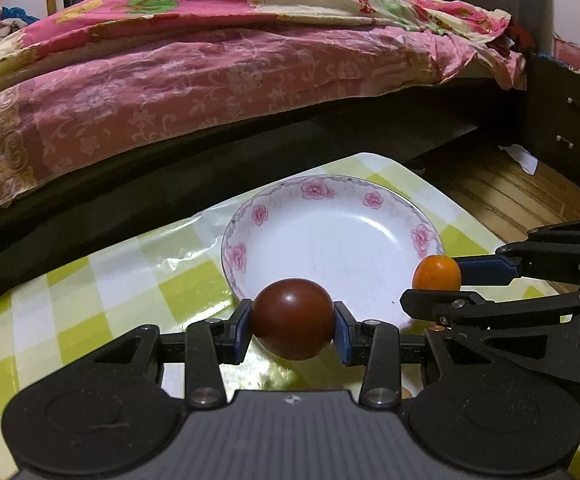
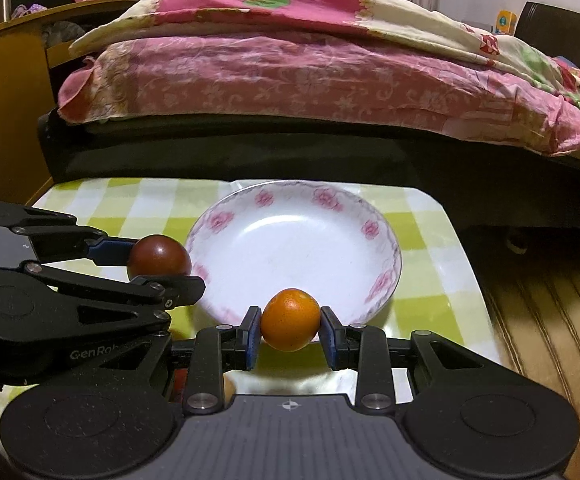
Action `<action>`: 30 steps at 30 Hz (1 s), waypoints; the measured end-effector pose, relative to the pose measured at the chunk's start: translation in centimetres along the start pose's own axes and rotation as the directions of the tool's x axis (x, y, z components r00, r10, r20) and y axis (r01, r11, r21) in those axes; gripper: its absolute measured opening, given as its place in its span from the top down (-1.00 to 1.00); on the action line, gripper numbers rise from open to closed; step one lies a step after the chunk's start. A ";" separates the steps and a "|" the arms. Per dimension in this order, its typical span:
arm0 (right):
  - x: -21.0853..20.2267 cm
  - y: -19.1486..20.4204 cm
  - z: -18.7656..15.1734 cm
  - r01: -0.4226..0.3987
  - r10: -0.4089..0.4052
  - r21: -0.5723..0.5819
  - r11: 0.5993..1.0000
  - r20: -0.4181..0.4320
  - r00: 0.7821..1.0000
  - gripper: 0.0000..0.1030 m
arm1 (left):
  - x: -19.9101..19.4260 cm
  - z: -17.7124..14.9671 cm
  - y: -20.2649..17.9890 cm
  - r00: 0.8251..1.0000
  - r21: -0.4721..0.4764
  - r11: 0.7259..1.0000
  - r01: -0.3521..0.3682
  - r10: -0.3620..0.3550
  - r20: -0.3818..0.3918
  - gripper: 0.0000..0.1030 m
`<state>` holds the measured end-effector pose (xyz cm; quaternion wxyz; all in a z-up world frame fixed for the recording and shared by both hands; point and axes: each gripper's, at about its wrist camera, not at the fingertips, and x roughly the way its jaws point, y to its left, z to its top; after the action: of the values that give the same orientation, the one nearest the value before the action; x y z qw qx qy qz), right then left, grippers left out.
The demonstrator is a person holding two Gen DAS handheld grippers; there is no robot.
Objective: Organize fruits
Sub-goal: 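Carry the dark tomato and the mandarin up over the white bowl with both grippers, then open the right gripper to drop the mandarin while the left gripper releases the dark tomato into the bowl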
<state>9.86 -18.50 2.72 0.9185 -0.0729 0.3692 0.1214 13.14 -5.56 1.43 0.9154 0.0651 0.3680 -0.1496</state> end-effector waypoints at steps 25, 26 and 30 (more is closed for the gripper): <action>3.7 -2.0 0.5 -0.014 0.014 0.008 1.000 -0.015 1.000 0.42 | 3.6 0.8 -0.5 1.000 0.059 0.998 -0.023 0.023 -0.004 0.08; 3.7 -2.0 0.4 -0.016 0.016 0.007 1.000 -0.014 1.000 0.42 | 3.6 0.7 -0.6 1.000 0.062 0.998 -0.026 0.026 -0.003 0.07; 3.7 -2.0 0.5 -0.017 0.017 0.003 1.000 -0.014 1.000 0.40 | 3.5 0.8 -0.6 1.000 0.058 0.998 -0.027 0.027 -0.004 0.07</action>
<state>13.39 -19.70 0.59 0.9150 -0.0695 0.3762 0.1280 15.88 -7.08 -0.46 0.9143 0.0969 0.3645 -0.1477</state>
